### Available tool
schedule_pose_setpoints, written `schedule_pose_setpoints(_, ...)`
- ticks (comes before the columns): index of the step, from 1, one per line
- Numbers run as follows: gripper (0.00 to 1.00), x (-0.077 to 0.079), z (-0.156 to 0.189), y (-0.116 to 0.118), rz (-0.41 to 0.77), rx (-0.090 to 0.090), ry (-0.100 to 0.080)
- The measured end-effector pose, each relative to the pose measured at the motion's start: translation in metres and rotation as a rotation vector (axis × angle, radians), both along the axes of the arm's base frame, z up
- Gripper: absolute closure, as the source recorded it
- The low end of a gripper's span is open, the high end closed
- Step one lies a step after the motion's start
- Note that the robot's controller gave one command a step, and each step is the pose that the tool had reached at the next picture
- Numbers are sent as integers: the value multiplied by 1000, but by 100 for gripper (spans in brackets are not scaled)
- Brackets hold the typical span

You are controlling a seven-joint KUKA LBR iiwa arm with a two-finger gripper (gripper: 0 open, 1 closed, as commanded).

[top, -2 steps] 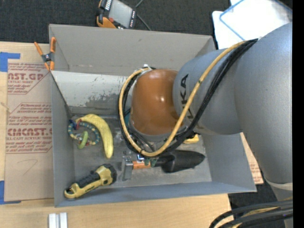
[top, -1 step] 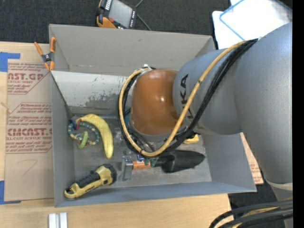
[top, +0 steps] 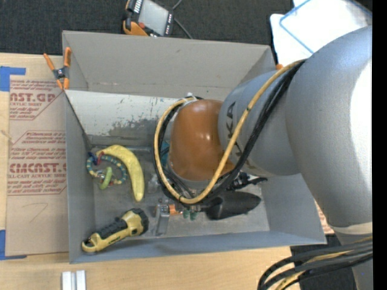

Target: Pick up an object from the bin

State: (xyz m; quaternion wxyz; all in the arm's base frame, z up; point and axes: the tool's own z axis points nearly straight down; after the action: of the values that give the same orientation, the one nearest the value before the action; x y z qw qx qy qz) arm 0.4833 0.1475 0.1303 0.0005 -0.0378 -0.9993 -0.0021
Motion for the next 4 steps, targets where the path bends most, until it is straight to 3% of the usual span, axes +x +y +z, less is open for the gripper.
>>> schedule_pose_setpoints(1,0,2,7,-1,14,-2,-1)
schedule_pose_setpoints(2,0,-3,-54,22,-30,1,-1)
schedule_pose_setpoints(3,100,-2,-56,28,-41,2,-6)
schedule_pose_setpoints(4,100,-2,-56,28,-41,2,-6)
